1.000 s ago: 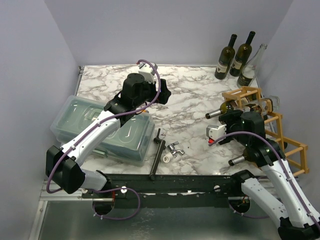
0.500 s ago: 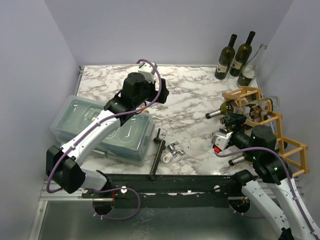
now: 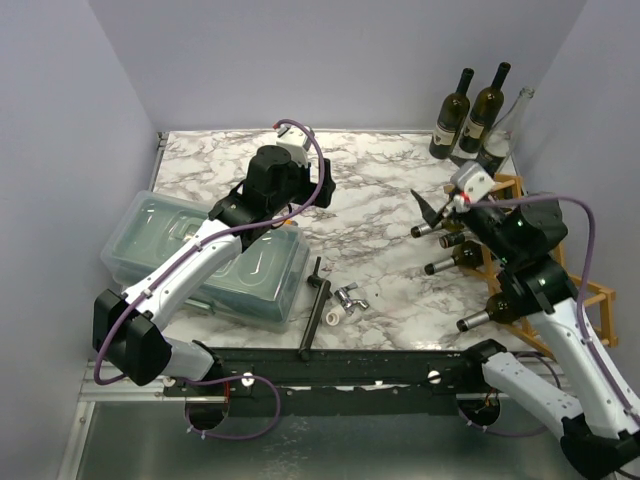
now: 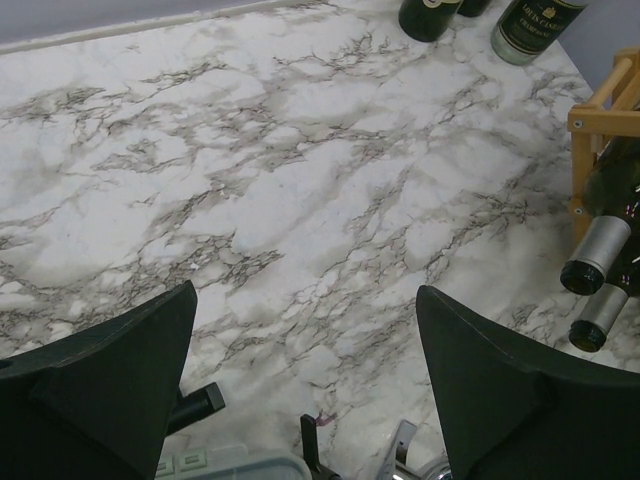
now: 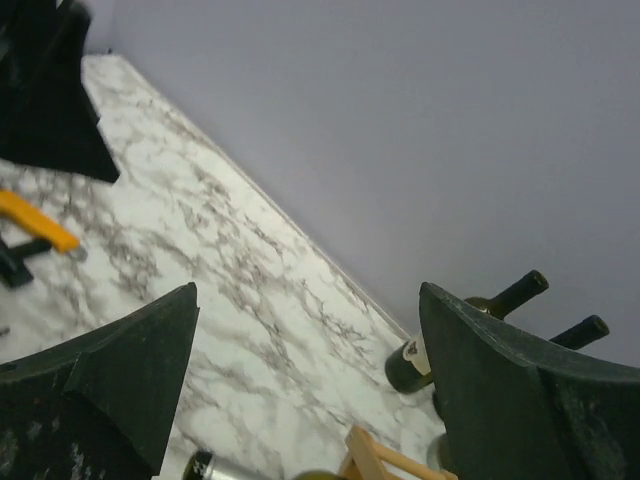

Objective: Put the wine bottle on the wine rack

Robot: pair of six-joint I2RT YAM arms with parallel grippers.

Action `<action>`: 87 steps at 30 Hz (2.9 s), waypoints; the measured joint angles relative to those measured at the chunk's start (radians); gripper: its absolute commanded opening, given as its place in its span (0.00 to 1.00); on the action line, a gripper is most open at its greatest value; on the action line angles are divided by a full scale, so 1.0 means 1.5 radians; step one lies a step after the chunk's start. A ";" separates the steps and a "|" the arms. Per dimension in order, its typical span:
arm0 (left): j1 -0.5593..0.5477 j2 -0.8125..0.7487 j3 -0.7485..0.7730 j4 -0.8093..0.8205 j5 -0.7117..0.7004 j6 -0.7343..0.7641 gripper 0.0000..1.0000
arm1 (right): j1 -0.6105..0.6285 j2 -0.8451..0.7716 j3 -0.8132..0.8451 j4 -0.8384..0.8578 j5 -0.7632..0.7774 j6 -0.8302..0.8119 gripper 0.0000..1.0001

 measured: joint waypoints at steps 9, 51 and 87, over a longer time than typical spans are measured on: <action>0.000 0.000 0.000 -0.002 0.002 -0.008 0.92 | 0.000 0.215 0.081 0.174 0.163 0.248 1.00; 0.000 0.000 0.008 -0.002 0.044 -0.039 0.92 | -0.012 0.347 0.301 -0.363 0.841 0.772 0.94; -0.004 0.005 0.009 -0.003 0.043 -0.037 0.92 | -0.133 0.590 0.487 -0.676 0.788 1.115 0.69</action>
